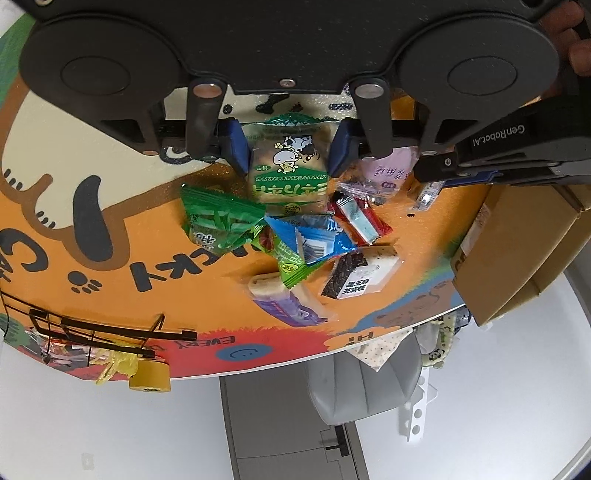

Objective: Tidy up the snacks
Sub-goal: 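Grasp the clear stick pack with the left tool while the right tool grasps the cow-print biscuit pack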

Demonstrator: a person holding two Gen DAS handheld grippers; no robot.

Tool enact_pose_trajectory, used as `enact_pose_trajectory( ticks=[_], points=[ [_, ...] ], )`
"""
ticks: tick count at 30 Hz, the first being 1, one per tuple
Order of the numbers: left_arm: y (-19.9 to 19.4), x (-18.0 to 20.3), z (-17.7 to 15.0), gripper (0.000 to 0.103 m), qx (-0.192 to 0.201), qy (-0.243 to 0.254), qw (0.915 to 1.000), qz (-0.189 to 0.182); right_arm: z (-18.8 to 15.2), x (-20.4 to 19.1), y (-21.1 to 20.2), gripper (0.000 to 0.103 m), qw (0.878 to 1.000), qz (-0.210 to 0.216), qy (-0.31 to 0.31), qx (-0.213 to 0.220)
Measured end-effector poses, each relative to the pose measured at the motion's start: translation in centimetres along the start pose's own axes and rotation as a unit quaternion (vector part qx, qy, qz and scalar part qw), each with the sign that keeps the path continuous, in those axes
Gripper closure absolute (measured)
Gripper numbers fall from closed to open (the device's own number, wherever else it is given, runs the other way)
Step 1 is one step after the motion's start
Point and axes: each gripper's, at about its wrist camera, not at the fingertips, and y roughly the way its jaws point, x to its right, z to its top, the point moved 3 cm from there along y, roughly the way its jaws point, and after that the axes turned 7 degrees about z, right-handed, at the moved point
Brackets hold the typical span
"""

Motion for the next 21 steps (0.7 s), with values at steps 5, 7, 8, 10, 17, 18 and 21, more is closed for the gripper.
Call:
enact_pose_trajectory(
  ticks=[5, 7, 8, 10, 17, 18, 21],
  points=[
    [-0.6, 0.0, 0.1, 0.085, 0.006, -0.003, 1.0, -0.004, 0.0, 0.4, -0.3, 0.059, 1.0, 0.009, 0.023, 0.002],
    [-1.2, -0.2, 0.2, 0.085, 0.011, -0.002, 0.9999, -0.004, 0.0, 0.4, -0.7, 0.059, 1.0, 0.011, 0.028, 0.008],
    [-1.4, -0.2, 0.3, 0.085, 0.014, -0.001, 0.9999, -0.004, 0.1, 0.3, -0.8, 0.059, 0.999, 0.012, 0.028, 0.011],
    [-2.0, -0.3, 0.5, 0.085, 0.02, -0.001, 0.9998, -0.004, 0.2, 0.0, -1.4, 0.059, 0.999, 0.015, 0.025, 0.018],
    [-4.2, -0.8, 1.6, 0.085, 0.048, -0.008, 0.9988, -0.007, 1.3, -1.0, -2.9, 0.059, 0.999, 0.024, 0.019, 0.043],
    [-4.5, -0.9, 1.8, 0.085, 0.053, -0.01, 0.9985, -0.007, 1.4, -1.1, -3.0, 0.059, 0.998, 0.025, 0.019, 0.046],
    [-5.4, -1.3, 2.2, 0.085, 0.064, -0.013, 0.9978, -0.006, 1.8, -1.5, -3.3, 0.059, 0.998, 0.031, 0.021, 0.052]
  ],
)
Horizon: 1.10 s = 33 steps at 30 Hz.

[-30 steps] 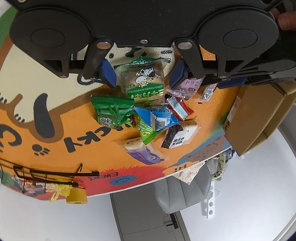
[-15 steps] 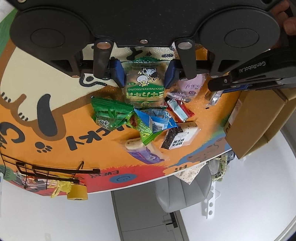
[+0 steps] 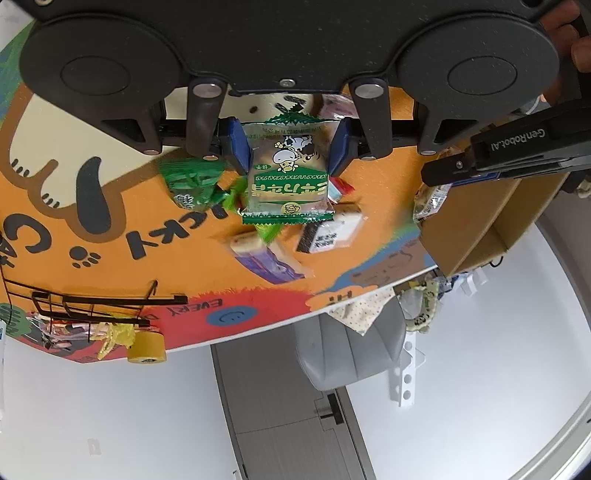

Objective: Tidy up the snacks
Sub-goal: 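Grasp the clear stick pack with the left tool while the right tool grasps the cow-print biscuit pack, then carry the stick pack and biscuit pack over the cardboard box with both tools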

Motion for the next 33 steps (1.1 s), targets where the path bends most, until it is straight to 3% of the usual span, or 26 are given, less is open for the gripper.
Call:
enact_pose_trajectory(
  ticks=[22, 33],
  points=[
    [-4.1, -4.1, 2.6, 0.085, 0.055, -0.027, 0.9978, 0.028, 2.6, -4.7, -0.3, 0.059, 0.998, 0.041, -0.032, 0.029],
    [-5.0, -7.6, 2.9, 0.085, 0.064, -0.05, 0.9954, 0.05, 3.9, -7.3, 0.2, 0.059, 0.996, 0.055, -0.053, 0.036]
  ],
)
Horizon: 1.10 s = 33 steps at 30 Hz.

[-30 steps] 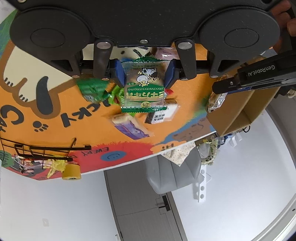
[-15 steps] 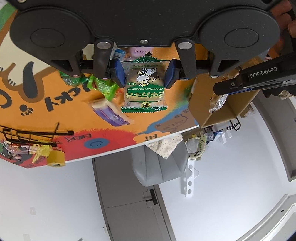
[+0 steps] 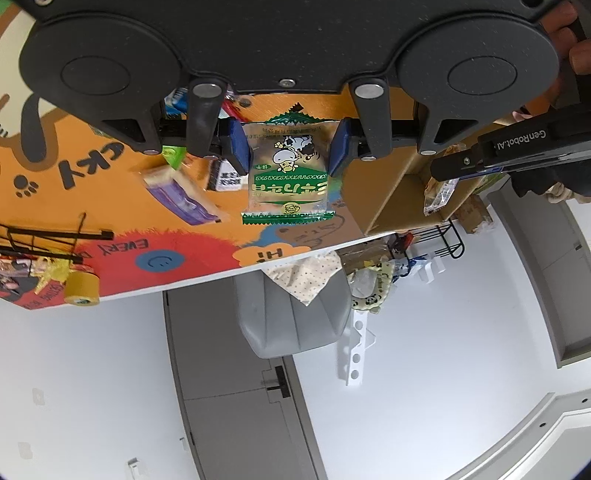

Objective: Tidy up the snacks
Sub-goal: 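Carry the stick pack and biscuit pack over the cardboard box with both tools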

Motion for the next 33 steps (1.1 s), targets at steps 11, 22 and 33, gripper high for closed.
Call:
enact_pose_trajectory(
  ticks=[11, 22, 33],
  points=[
    [0.3, -3.3, 0.4, 0.085, 0.001, -0.022, 0.9995, 0.021, 1.1, -2.3, 1.7, 0.059, 1.0, 0.019, -0.013, 0.0],
    [1.6, -6.9, 0.0, 0.085, -0.011, -0.05, 0.998, 0.035, 1.9, -5.6, 4.1, 0.059, 0.999, 0.041, -0.031, -0.01],
    [1.9, -9.8, -0.2, 0.08, -0.022, -0.073, 0.996, 0.047, 1.8, -9.0, 7.0, 0.059, 0.997, 0.058, -0.051, -0.031]
  ],
)
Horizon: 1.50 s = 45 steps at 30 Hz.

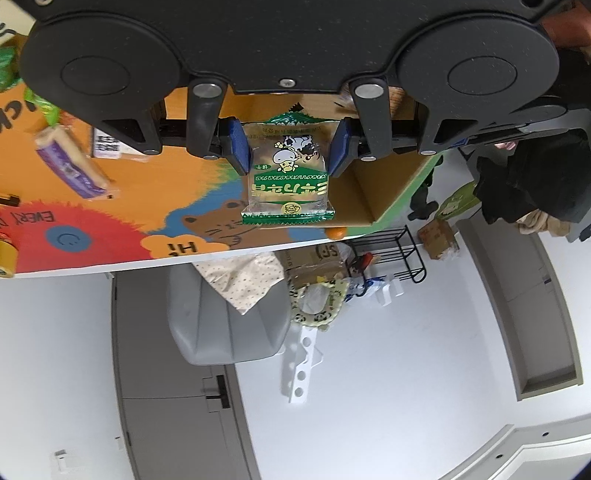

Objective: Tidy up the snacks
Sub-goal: 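Carry the stick pack and biscuit pack over the cardboard box with both tools, then open both tools to drop the stick pack and biscuit pack into the box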

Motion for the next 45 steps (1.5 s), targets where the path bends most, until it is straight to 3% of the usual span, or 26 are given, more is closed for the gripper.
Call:
enact_pose_trajectory(
  ticks=[9, 10, 12, 17, 23, 29, 36, 45],
  points=[
    [-0.6, -2.4, 0.2, 0.077, -0.002, -0.019, 0.9998, 0.007, 0.4, -2.2, 1.6, 0.058, 1.0, 0.021, -0.01, -0.009],
    [-0.7, -2.5, 0.2, 0.077, -0.003, -0.02, 0.9998, 0.006, 0.4, -2.4, 1.6, 0.056, 1.0, 0.025, -0.011, -0.011],
    [-0.9, -2.6, 0.1, 0.076, -0.004, -0.022, 0.9997, 0.008, 0.4, -2.4, 1.5, 0.043, 1.0, 0.028, -0.008, -0.01],
    [-1.0, -2.2, 0.2, 0.059, -0.004, -0.019, 0.9998, -0.003, 0.3, -1.5, 0.7, 0.04, 1.0, 0.013, 0.006, -0.008],
    [-1.4, -1.1, -0.1, 0.035, 0.003, -0.012, 0.9999, 0.003, -0.6, -0.2, -0.8, 0.029, 1.0, -0.003, 0.017, -0.007],
    [-1.8, 0.4, -0.5, 0.018, 0.012, 0.0, 0.9999, 0.006, -1.7, 1.8, -2.4, 0.024, 0.999, -0.018, 0.038, -0.005],
    [-2.1, 2.7, -1.1, 0.015, 0.01, 0.019, 0.9998, -0.003, -2.5, 3.8, -4.3, 0.014, 0.998, -0.031, 0.061, 0.005],
    [-2.5, 5.3, -1.8, 0.013, 0.009, 0.032, 0.9994, -0.011, -3.5, 6.0, -6.3, 0.009, 0.996, -0.046, 0.08, 0.013]
  ],
)
